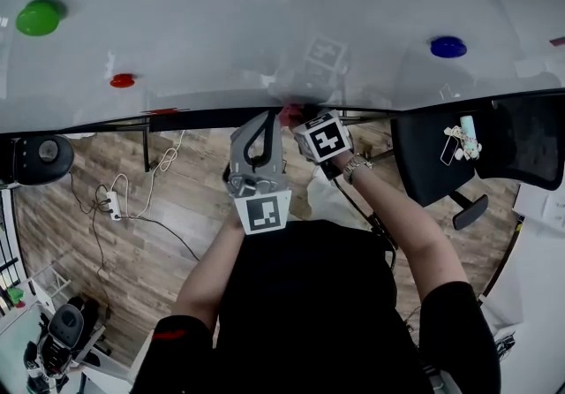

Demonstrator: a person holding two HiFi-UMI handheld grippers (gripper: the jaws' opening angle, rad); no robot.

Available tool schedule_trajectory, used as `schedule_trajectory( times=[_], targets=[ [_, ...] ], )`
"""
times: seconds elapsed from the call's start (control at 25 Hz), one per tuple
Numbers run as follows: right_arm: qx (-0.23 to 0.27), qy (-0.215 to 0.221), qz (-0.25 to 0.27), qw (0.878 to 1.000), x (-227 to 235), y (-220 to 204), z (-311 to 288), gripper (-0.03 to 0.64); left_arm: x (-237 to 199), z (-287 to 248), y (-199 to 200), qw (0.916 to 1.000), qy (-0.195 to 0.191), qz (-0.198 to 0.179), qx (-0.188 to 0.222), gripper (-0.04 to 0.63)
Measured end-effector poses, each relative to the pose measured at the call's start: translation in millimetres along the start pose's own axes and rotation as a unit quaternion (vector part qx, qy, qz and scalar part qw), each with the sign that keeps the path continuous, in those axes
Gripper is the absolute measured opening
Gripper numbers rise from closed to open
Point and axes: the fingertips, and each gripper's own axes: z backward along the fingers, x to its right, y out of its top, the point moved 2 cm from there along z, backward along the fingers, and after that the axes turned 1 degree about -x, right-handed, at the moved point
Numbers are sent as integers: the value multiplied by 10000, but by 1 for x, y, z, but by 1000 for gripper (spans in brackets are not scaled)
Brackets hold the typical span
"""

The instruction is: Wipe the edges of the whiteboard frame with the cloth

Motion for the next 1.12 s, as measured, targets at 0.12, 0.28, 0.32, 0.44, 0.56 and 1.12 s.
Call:
schedule_trajectory(
  times=[0.12, 0.28, 0.32, 0.44, 0.56, 1.12],
  targets=[
    [-11, 61, -51, 10000, 1, -1, 2, 58, 2, 0, 3, 10000, 61, -26, 8, -3],
    [-55, 113, -79, 9999, 6, -4, 5, 58, 5, 2, 2, 9999, 108, -26, -28, -3],
    [-58, 124, -102, 9999, 7, -6, 6, 58, 6, 2, 2, 9999, 111, -21, -32, -3],
    [-56, 142, -152, 9998, 9, -8, 9, 59, 9, 3, 2, 9999, 99, -14, -51, -3],
    [-80, 136, -182, 9997, 13, -8, 10, 58, 13, -1, 3, 10000, 74, -11, -61, -3],
    [4, 201, -311, 9993, 22, -13, 19, 59, 26, -7, 7, 9999, 77, -76, -82, -3]
  ],
)
